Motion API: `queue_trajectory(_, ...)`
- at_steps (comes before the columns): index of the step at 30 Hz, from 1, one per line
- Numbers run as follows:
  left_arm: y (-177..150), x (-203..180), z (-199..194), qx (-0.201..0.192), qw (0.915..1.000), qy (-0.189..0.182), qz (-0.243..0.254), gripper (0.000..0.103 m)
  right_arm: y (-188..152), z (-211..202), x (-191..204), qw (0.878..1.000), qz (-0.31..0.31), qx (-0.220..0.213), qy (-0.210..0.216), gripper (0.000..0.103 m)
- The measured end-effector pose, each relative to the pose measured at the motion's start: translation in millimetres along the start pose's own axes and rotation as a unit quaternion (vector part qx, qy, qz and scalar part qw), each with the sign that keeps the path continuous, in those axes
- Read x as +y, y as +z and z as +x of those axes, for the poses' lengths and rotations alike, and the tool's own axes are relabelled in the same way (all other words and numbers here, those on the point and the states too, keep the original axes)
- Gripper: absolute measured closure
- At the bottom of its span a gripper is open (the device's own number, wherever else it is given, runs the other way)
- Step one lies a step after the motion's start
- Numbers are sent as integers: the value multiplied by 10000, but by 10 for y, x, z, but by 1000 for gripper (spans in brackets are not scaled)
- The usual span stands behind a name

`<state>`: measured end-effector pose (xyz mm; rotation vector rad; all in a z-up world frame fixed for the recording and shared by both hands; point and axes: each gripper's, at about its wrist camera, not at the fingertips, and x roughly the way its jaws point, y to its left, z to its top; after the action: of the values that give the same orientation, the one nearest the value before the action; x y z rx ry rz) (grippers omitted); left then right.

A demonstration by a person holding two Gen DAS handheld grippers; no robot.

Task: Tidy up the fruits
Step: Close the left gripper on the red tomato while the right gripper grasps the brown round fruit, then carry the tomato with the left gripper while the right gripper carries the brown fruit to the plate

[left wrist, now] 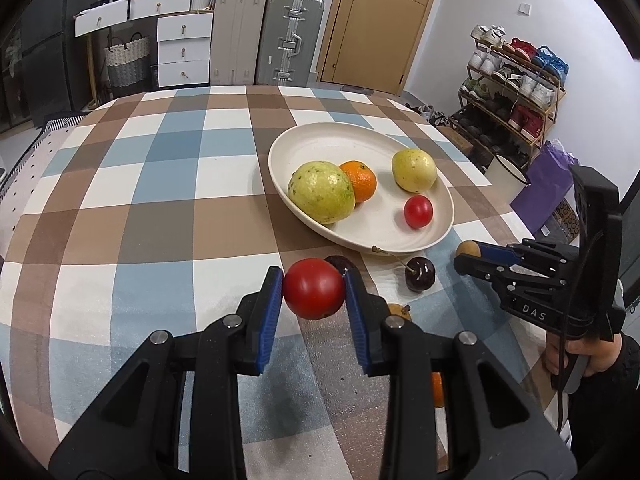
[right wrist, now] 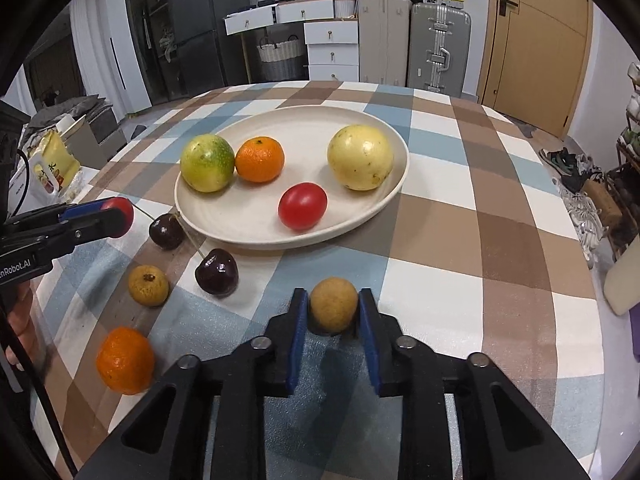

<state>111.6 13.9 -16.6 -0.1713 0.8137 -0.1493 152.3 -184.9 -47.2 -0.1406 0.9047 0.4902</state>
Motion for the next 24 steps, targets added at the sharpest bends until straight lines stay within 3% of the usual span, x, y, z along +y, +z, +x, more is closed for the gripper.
queue_trajectory(13,97,-91,-80,-190,9998,-10,78,74,128,-325,168,9978,-171,-549,327,79)
queue_trajectory(24,329,-156,-112,-337,9993,-83,116,74,314,-399,220,9958,-186,-749,488,78)
